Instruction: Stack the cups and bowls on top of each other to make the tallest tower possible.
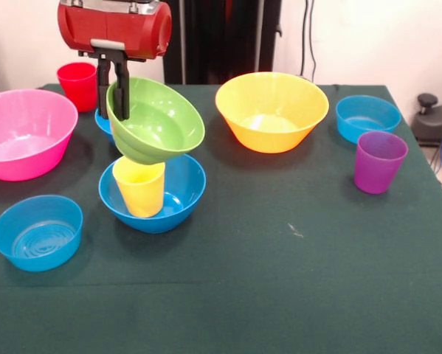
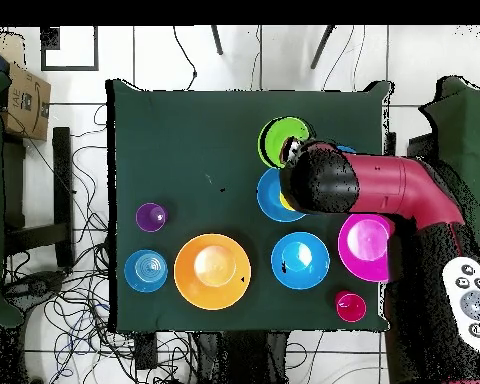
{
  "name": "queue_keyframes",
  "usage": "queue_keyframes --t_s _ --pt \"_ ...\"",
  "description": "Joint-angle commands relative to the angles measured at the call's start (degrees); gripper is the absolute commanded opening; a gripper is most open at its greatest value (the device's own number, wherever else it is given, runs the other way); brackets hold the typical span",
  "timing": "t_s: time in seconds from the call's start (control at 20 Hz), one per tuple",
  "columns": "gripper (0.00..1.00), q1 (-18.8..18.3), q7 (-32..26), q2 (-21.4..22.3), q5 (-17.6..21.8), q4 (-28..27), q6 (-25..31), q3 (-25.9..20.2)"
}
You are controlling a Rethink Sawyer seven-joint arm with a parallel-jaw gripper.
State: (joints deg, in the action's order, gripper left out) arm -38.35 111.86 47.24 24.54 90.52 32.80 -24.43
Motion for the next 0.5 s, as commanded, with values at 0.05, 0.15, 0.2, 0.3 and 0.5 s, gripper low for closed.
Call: queue_keyframes --t_s 0.05,0.15,0.2,0.3,0.5 --pt "0.00 0.5 -0.3 -4.1 2.7 3.3 -2.6 0.8" --pt "0.00 0.7 -0.2 -4.6 2.9 3.0 -2.9 1.0" --pt "0.00 0.7 -0.1 -4.7 2.9 2.9 -3.1 1.1" --pt "0.00 0.8 0.0 -5.0 3.1 2.9 -3.5 1.2" --pt "0.00 0.7 -0.1 -5.4 3.5 3.0 -4.1 1.3"
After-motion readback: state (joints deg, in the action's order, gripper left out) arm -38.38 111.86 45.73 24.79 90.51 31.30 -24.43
